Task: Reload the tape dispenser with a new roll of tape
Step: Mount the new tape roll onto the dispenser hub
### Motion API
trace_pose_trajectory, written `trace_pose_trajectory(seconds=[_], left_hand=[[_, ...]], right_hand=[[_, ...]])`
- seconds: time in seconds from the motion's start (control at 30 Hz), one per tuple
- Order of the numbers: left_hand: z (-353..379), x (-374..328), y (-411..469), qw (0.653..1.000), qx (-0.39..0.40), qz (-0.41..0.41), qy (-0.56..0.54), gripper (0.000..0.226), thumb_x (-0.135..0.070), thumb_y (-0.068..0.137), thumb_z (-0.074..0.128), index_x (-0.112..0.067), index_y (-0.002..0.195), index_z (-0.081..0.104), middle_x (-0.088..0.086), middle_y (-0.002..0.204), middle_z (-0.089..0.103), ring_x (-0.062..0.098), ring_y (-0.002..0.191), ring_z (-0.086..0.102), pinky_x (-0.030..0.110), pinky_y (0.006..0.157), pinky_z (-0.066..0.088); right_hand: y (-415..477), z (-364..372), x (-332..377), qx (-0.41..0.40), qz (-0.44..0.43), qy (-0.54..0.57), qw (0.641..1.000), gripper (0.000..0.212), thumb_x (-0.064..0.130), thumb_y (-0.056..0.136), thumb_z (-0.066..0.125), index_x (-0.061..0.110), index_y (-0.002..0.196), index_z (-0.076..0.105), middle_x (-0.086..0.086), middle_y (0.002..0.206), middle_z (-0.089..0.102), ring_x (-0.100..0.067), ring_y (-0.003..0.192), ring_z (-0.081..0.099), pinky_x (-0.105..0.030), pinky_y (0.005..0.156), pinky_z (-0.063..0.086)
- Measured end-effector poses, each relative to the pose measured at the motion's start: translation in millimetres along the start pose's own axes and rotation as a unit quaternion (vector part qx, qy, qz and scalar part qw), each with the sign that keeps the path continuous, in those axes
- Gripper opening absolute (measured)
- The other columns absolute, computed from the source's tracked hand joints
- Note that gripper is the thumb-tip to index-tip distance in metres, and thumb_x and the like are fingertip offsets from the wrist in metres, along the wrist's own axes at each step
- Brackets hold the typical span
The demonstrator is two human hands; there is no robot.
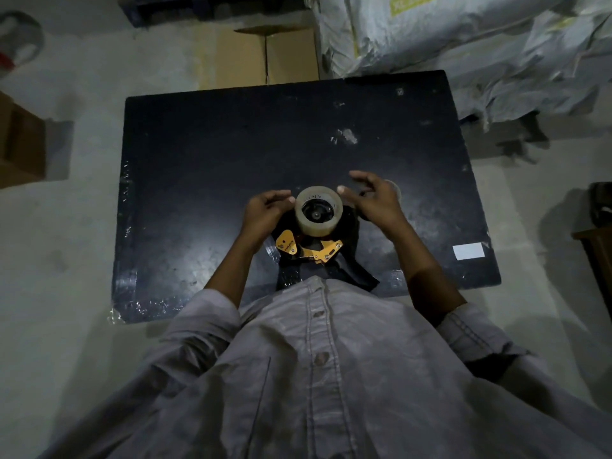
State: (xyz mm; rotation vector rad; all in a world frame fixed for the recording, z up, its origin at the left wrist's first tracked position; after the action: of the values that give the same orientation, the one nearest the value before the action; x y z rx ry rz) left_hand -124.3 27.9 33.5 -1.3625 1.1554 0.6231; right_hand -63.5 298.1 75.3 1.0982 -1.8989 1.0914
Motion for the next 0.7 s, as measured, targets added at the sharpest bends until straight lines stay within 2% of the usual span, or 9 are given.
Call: trace_pose_trajectory(seconds=[0.07, 0.17, 0.23, 0.3, 0.4, 0.5, 0.6, 0.63, 0.7], left_hand=[[-1, -6, 0, 0.999, 0.021, 0.013, 0.021, 0.04, -0.023, 0.097, 0.087, -0.019, 0.136, 0.078, 0.004, 0.125, 0.082, 0.015, 0.116, 0.078, 0.026, 0.087, 0.063], [0, -12, -1, 0.996, 0.061, 0.034, 0.054, 0.051, -0.019, 0.094, 0.09, -0.019, 0.142, 0.075, 0.005, 0.132, 0.079, 0.013, 0.12, 0.075, 0.024, 0.087, 0.063], [1, -12, 0, 0.994, 0.084, 0.034, 0.068, 0.054, -0.012, 0.093, 0.09, -0.015, 0.144, 0.073, 0.004, 0.133, 0.079, 0.013, 0.122, 0.075, 0.022, 0.092, 0.064], [1, -7, 1, 0.992, 0.09, 0.028, 0.085, 0.056, -0.009, 0.091, 0.09, -0.012, 0.144, 0.073, 0.004, 0.133, 0.079, 0.014, 0.125, 0.075, 0.03, 0.102, 0.064], [0, -4, -1, 0.991, 0.085, 0.025, 0.099, 0.055, -0.008, 0.091, 0.091, -0.013, 0.143, 0.074, 0.003, 0.134, 0.08, 0.013, 0.124, 0.075, 0.035, 0.108, 0.062], [3, -5, -5, 0.99, 0.07, 0.037, 0.12, 0.054, -0.007, 0.092, 0.09, -0.013, 0.144, 0.074, 0.003, 0.134, 0.079, 0.006, 0.117, 0.074, 0.027, 0.104, 0.061], [6, -5, -7, 0.987, 0.052, 0.049, 0.146, 0.053, -0.008, 0.092, 0.089, -0.014, 0.143, 0.075, 0.005, 0.136, 0.078, 0.016, 0.125, 0.073, 0.032, 0.107, 0.058], [7, -5, -7, 0.986, 0.047, 0.051, 0.152, 0.052, -0.008, 0.092, 0.089, -0.014, 0.142, 0.075, 0.005, 0.137, 0.078, 0.017, 0.127, 0.072, 0.034, 0.109, 0.057], [7, -4, -7, 0.985, 0.04, 0.044, 0.159, 0.052, -0.007, 0.091, 0.089, -0.016, 0.141, 0.076, 0.003, 0.137, 0.078, 0.016, 0.127, 0.072, 0.037, 0.112, 0.056]], right_hand=[[0, -4, -3, 0.025, -0.006, -0.009, 1.0, 0.074, 0.045, 0.084, 0.097, 0.029, 0.149, 0.067, 0.013, 0.144, 0.067, -0.02, 0.135, 0.063, -0.053, 0.108, 0.061], [-5, 6, -1, 0.103, -0.023, -0.068, 0.992, 0.097, 0.051, 0.074, 0.101, 0.029, 0.158, 0.059, 0.005, 0.162, 0.06, -0.02, 0.149, 0.053, -0.042, 0.117, 0.052], [-5, 15, -1, 0.129, -0.04, -0.113, 0.984, 0.108, 0.063, 0.067, 0.1, 0.028, 0.16, 0.057, 0.003, 0.162, 0.059, -0.023, 0.151, 0.051, -0.047, 0.12, 0.05], [-1, 21, -5, 0.134, -0.064, -0.155, 0.977, 0.115, 0.076, 0.06, 0.093, 0.028, 0.159, 0.059, 0.0, 0.157, 0.062, -0.028, 0.146, 0.054, -0.054, 0.117, 0.052], [4, 25, -8, 0.124, -0.079, -0.18, 0.973, 0.114, 0.08, 0.058, 0.087, 0.029, 0.157, 0.062, -0.003, 0.152, 0.065, -0.03, 0.138, 0.058, -0.057, 0.111, 0.054], [3, 28, -11, 0.112, -0.089, -0.187, 0.972, 0.109, 0.074, 0.061, 0.091, 0.031, 0.156, 0.062, 0.0, 0.153, 0.065, -0.029, 0.136, 0.06, -0.057, 0.11, 0.055], [-4, 30, -6, 0.094, -0.091, -0.188, 0.973, 0.1, 0.053, 0.069, 0.101, 0.026, 0.157, 0.062, -0.003, 0.154, 0.065, -0.028, 0.136, 0.062, -0.055, 0.112, 0.055], [-8, 30, -2, 0.089, -0.09, -0.188, 0.974, 0.098, 0.046, 0.071, 0.103, 0.023, 0.157, 0.062, -0.005, 0.154, 0.065, -0.027, 0.135, 0.063, -0.05, 0.113, 0.055], [-14, 32, 2, 0.077, -0.085, -0.194, 0.974, 0.095, 0.036, 0.073, 0.104, 0.018, 0.157, 0.062, -0.007, 0.153, 0.065, -0.022, 0.132, 0.064, -0.03, 0.108, 0.053]])
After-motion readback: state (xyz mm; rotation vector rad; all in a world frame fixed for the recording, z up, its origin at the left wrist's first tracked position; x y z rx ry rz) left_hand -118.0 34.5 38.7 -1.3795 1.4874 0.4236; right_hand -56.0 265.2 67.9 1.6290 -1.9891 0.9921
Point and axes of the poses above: each hand's wrist, its own y-axis towards the middle knuckle, its own z-axis out of the palm, x = y × z, the point moved 3 cm from there along y, towards the middle knuckle
